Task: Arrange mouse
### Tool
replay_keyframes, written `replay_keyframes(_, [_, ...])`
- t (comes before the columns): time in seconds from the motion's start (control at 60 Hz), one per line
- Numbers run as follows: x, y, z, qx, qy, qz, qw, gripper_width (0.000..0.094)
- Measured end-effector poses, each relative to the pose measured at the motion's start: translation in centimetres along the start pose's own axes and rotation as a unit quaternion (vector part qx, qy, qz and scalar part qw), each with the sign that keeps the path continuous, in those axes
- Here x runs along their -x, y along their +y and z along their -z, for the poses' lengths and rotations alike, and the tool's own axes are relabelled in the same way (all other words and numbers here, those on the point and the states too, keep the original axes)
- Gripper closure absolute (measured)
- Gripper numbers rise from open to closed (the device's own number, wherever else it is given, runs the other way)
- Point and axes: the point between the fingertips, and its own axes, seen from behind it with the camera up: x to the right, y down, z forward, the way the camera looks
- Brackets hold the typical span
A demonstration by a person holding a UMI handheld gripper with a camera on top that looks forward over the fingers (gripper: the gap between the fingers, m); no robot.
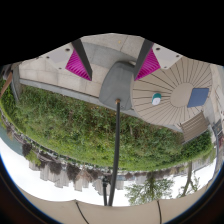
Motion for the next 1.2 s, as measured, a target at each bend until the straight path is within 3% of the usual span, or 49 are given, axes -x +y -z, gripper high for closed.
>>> replay_keyframes(0.217, [3.0,0.2,-1.1,0.005,-0.028,0.018,0.999,0.0086])
replay_keyframes(0.683, [19.6,1.4,-2.3,0.0,-0.111,0.061,0.992,0.0087])
replay_keyframes(1.2, [24.8,0.9,-14.1,-0.031,-0.093,0.046,0.994,0.0085])
